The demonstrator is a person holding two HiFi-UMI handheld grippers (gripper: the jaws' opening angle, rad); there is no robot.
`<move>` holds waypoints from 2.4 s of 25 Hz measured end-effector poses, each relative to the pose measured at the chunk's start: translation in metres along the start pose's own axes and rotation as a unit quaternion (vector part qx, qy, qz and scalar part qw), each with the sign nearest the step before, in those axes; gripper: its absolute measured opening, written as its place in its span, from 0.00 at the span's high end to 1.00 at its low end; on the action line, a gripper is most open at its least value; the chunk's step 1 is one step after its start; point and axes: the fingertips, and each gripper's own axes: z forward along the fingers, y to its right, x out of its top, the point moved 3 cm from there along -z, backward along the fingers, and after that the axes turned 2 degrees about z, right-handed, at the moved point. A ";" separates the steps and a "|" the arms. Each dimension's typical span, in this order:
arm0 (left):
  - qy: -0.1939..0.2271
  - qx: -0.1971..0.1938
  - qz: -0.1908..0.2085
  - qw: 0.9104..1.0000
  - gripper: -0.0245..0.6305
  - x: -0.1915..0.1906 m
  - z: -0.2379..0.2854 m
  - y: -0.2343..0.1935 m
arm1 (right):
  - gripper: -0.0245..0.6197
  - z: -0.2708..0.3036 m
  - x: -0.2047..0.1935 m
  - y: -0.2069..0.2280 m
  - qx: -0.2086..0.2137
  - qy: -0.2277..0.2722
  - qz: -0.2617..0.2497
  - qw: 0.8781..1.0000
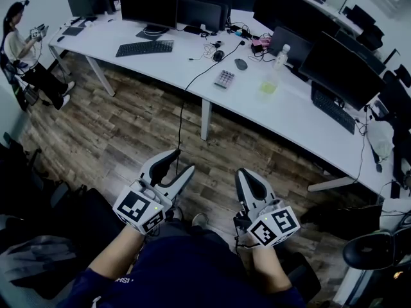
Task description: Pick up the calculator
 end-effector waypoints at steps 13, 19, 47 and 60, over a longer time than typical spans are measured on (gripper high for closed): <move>0.002 0.013 0.007 1.000 0.63 0.004 0.018 -0.004 | 0.95 -0.002 0.008 0.022 0.000 0.005 0.001 1.000; 0.004 0.014 0.005 1.000 0.63 0.002 0.030 -0.012 | 0.95 0.006 0.009 0.032 -0.003 0.004 -0.001 1.000; -0.009 -0.010 -0.020 1.000 0.63 -0.005 0.128 -0.129 | 0.95 0.134 0.027 0.102 -0.028 -0.015 0.006 0.999; -0.021 -0.033 -0.035 0.999 0.63 -0.001 0.173 -0.210 | 0.95 0.221 0.040 0.118 -0.042 -0.025 0.008 0.999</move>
